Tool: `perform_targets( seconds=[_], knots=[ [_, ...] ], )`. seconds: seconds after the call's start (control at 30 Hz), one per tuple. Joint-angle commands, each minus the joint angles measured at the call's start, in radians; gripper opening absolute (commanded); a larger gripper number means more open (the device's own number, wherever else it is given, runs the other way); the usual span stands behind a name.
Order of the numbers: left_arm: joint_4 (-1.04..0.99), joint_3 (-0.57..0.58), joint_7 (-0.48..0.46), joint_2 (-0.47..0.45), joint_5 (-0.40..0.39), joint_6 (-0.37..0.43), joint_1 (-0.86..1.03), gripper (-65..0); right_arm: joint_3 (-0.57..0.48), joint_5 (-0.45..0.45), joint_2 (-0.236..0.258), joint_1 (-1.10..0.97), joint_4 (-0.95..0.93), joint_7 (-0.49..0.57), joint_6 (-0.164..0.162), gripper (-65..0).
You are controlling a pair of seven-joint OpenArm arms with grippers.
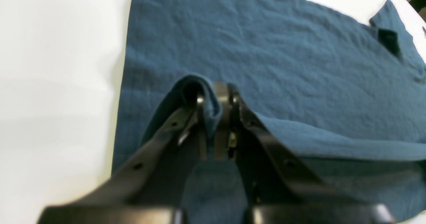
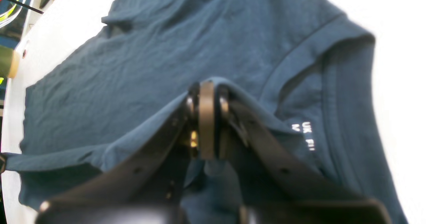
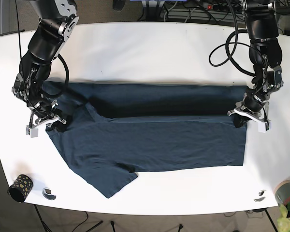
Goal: Fold the T-shirt properly
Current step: 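Lift the shirt edge with both grippers and fold it over the body, then release the folded edge and raise both grippers back toward the robot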
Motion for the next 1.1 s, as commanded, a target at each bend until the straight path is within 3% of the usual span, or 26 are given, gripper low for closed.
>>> perform_targets(
  seconds=[0.0, 0.03, 0.1, 0.27, 0.33, 0.37, 0.57, 0.83, 1.07],
  knots=[
    [-0.001, -0.001, -0.022, -0.016, -0.010, -0.007, -0.020, -65.0, 0.003, -0.013, 0.019, 0.041, -0.018, 0.038, 0.008, -65.0],
    [-0.009, 0.001, -0.022, -0.016, -0.009, -0.007, -0.032, -63.7, 0.003, -0.027, 0.019, 0.047, -0.024, 0.049, 0.008, -60.2],
    [-0.029, 0.001, -0.022, -0.016, -0.009, -0.008, -0.050, -53.7, 0.003, -0.050, 0.019, 0.051, -0.031, 0.064, 0.008, -48.8],
    [-0.087, -0.001, -0.022, -0.013, -0.010, -0.007, -0.093, -8.3, 0.003, -0.105, 0.020, 0.075, -0.031, 0.070, 0.006, -11.4],
    [-0.101, -0.001, -0.022, -0.016, -0.010, -0.007, -0.107, 0.0, 0.003, -0.117, 0.025, 0.075, -0.028, 0.070, 0.006, -2.4],
    [-0.105, -0.001, -0.022, -0.016, -0.010, -0.008, -0.115, 0.0, 0.003, -0.119, 0.030, 0.075, -0.028, 0.070, 0.006, 0.0],
    [-0.084, 0.021, -0.022, -0.059, -0.013, -0.040, -0.118, -2.5, 0.005, -0.111, 0.089, 0.000, 0.035, 0.067, 0.006, -2.1],
    [0.041, 0.033, -0.022, -0.084, -0.009, -0.123, -0.029, -8.3, 0.005, -0.117, 0.106, -0.193, 0.290, 0.037, 0.006, -3.8],
    [0.192, 0.033, -0.023, -0.094, 0.051, -0.137, 0.094, -8.8, 0.020, -0.113, 0.126, -0.295, 0.328, 0.004, 0.006, -3.8]
  ],
)
